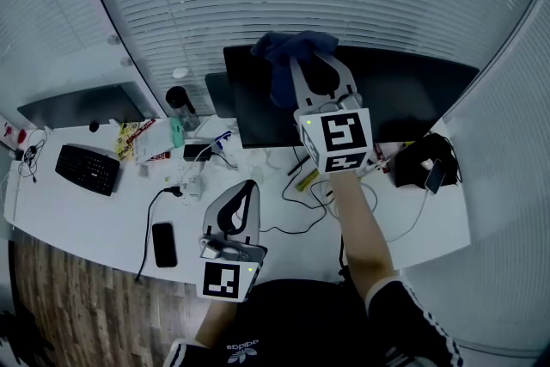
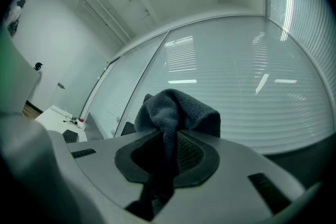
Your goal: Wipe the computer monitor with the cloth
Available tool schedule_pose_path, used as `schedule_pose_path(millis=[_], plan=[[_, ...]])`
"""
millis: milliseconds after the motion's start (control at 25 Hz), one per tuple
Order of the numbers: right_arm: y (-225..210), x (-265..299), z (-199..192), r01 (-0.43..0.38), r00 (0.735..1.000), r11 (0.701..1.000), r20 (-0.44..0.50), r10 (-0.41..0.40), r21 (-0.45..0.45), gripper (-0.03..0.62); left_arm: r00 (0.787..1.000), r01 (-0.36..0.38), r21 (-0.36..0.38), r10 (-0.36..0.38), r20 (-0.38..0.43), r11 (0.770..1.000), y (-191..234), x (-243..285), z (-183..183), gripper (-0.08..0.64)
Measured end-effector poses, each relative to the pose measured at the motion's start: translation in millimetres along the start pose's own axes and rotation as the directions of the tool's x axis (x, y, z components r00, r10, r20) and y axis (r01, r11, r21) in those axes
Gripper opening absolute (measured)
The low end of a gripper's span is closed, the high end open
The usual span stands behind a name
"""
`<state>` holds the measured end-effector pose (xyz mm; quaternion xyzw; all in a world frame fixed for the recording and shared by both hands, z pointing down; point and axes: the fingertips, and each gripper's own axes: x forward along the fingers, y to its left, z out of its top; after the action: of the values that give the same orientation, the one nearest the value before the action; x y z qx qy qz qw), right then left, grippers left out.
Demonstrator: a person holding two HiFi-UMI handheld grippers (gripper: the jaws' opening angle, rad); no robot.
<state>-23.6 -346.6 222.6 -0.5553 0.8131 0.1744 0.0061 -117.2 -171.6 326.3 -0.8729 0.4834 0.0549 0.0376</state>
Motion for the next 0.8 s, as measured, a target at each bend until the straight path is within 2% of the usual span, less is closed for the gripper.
schedule_pose_path(millis=[400,800], plan=[[-66.9,-34.8,-13.5,0.048,0.998,0.999,-0.029,-0.048,-0.017,0.048,0.999,0.034,-0.005,-0.034,-0.003,0.999,-54.8,26.1,-2.1,0.004],[-138.0,-71.6,-25.5,0.128,0.99,0.991,-0.053,-0.129,-0.024,0.048,0.998,0.057,-0.008,-0.057,0.0,0.998,-95.1,45.4,-2.7,0.004]])
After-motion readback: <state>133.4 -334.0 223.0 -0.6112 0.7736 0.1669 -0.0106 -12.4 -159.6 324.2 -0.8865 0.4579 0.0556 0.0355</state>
